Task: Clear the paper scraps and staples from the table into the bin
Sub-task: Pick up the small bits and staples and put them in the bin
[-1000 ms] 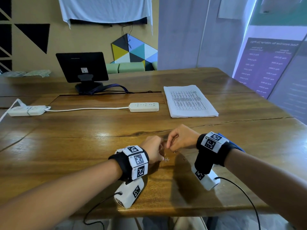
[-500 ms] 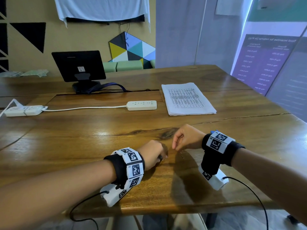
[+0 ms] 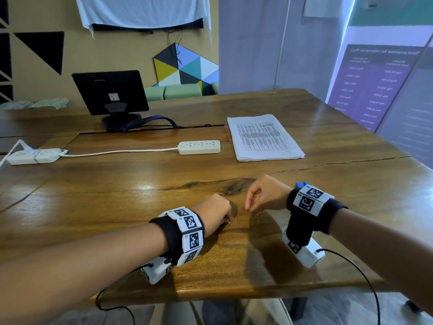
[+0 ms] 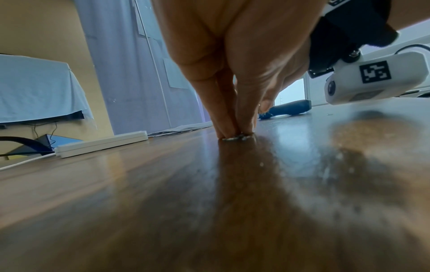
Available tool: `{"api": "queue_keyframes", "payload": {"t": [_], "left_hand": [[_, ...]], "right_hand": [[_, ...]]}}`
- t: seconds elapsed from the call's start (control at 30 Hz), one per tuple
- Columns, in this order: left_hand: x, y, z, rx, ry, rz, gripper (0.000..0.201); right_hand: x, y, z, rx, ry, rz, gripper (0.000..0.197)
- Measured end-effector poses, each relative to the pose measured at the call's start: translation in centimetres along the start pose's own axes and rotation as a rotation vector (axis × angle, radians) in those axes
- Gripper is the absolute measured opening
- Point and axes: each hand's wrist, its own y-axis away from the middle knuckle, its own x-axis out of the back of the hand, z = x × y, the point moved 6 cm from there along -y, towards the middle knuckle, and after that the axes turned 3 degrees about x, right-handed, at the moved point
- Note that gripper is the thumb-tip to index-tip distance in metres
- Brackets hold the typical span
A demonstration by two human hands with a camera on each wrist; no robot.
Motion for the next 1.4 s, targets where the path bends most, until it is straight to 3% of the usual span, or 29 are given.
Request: {"api": "queue_keyframes", "payload": {"t": [0.17,0.6,0.77,0.9,1.13,1.3,1.4], "left_hand": [[0.5,0.0,0.3,-0.032,-0.021,0.02,0.024],[0.9,-2.3,-1.2,0.125,0.218,-0.076,0.01],[1.5,-2.6,-2.6,0.222,0.453,-0.052,0.006],[2.8,-3.0,-2.1,0.193,0.678,-0.01,0.009],[3.9,-3.9,4.5,0.123,1.244,-0.097,0.006],[3.1,-4.9,12.2,-0.058,1.332,-0.219,0.009],[1.7,-5.7,17.7,-0.142,1.336,-0.348,0.012]], "right_hand": [[0.2,0.0,0.0,-0.01,0.007,0.014,0.02],[-0.2,0.6,0.3,-0.007,-0.034,0.013,0.02],[1.0,1.8,1.4,-0.03,-0.095,0.109,0.024],[2.3,3.9,2.9,-0.05,-0.167,0.213,0.027],[4.6,11.2,6.9,-0.115,-0.32,0.417,0.026],[5.4,19.7,9.8,-0.118,-0.552,0.531,0.032],[5.3,26.1,13.1,-0.216,-0.611,0.652,0.037]]}}
